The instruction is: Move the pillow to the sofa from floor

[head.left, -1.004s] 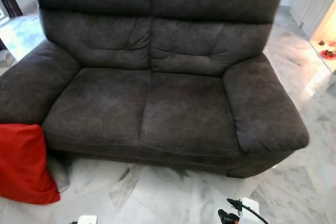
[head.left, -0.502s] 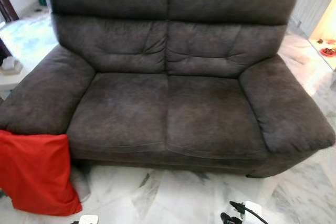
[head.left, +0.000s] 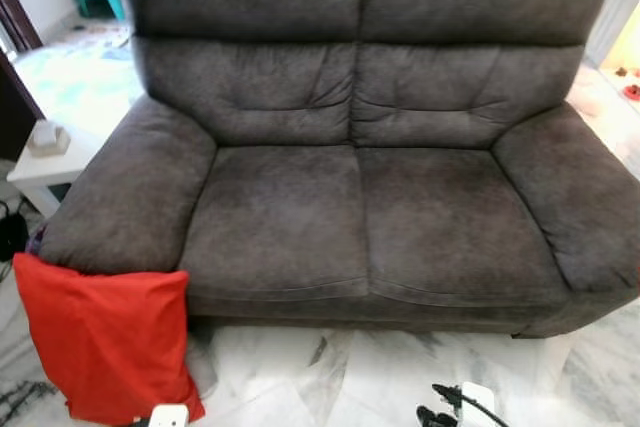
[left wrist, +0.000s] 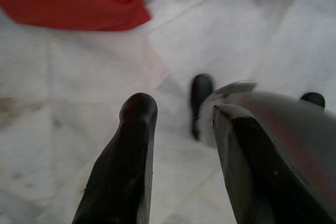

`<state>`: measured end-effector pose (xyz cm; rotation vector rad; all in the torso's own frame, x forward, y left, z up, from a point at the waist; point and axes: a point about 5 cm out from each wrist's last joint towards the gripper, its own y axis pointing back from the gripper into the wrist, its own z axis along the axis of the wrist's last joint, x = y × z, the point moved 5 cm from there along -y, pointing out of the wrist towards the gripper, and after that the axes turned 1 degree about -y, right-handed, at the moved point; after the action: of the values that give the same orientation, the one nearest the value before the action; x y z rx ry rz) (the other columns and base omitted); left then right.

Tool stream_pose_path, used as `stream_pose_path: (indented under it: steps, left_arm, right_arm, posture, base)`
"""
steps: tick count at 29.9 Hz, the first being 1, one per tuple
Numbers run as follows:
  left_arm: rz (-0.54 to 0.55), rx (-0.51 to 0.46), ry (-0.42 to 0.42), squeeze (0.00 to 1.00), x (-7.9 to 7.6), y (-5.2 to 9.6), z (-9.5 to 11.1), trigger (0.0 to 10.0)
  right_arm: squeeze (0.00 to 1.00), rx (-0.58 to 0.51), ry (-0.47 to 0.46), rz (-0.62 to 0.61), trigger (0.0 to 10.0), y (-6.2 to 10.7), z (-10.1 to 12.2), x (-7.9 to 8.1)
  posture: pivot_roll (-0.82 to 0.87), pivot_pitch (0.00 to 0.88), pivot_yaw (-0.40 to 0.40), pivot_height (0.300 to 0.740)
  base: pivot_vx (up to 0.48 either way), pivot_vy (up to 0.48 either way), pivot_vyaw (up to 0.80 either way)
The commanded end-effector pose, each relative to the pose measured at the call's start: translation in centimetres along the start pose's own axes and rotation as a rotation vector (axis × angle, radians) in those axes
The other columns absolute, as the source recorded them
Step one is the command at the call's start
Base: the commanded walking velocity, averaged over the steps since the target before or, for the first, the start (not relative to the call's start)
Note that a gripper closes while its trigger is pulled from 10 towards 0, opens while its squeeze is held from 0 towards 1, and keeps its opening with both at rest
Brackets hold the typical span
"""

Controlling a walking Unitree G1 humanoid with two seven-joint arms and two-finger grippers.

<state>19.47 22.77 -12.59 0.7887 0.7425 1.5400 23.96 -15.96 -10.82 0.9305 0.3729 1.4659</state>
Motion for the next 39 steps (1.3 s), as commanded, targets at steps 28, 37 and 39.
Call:
stream_pose_path:
  steps: [28, 37, 39]
  left_arm:
    - [-0.009, 0.005, -0.01, 0.0, -0.67, -0.01, -0.29, 10.0]
    - [-0.025, -0.001, -0.038, 0.0, -1.18, -0.08, -0.01, 10.0]
    - [-0.025, -0.007, -0.034, 0.0, -1.22, -0.12, 0.22, 10.0]
  right_arm:
    - [0.0, 0.037, 0.06, -0.014, 10.0, 0.49, -0.99, -1.13]
    - [0.0, 0.026, 0.07, 0.005, 10.0, 0.53, -1.13, -0.85]
    - [0.0, 0.025, 0.072, 0.005, 10.0, 0.55, -1.17, -0.87]
  posture:
    - [0.04, 0.108, 0.005, 0.74]
    - [0.04, 0.099, 0.008, 0.74]
    - [0.04, 0.099, 0.007, 0.74]
  base:
    - [0.0, 0.359, 0.0]
    - [0.0, 0.0, 0.61]
    - [0.0, 0.0, 0.8]
